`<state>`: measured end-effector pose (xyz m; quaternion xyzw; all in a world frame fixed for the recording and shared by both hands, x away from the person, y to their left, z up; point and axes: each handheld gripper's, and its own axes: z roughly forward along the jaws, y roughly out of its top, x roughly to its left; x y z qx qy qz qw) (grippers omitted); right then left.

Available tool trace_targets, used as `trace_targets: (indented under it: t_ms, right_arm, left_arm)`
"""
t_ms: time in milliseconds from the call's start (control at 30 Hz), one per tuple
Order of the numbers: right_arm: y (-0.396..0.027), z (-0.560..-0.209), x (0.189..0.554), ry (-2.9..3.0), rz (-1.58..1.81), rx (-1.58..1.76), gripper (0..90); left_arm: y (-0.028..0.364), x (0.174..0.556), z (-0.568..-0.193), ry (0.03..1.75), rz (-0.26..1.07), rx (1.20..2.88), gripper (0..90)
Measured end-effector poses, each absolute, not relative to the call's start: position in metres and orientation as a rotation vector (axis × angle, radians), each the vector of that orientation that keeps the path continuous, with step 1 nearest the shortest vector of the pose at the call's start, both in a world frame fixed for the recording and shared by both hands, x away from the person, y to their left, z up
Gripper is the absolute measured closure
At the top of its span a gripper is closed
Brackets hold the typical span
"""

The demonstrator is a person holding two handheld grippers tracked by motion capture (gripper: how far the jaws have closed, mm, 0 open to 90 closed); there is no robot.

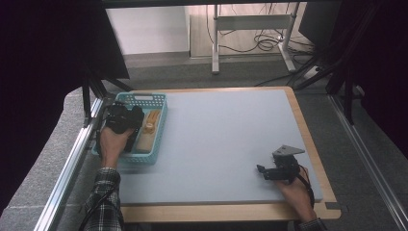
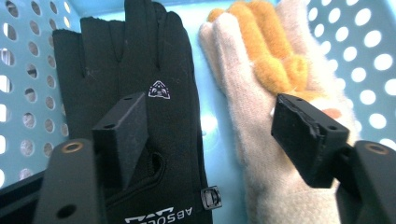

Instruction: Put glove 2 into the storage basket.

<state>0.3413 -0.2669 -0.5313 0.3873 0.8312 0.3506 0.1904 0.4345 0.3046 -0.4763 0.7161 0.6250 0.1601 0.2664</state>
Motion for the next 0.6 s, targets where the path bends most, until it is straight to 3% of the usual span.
trace_targets:
  t_ms: [200, 600]
  right_arm:
    - [-0.267, -0.531, 0.341, 2.336, 0.985, 1.088, 16.4]
    - [-0.267, -0.531, 0.341, 2.335, 0.985, 1.088, 16.4]
  left_arm:
    - [0.309, 0.428, -0.473, 1.659, 0.420, 1.901, 16.9]
    - [0.313, 0.415, -0.465, 1.598, 0.393, 1.850, 9.5]
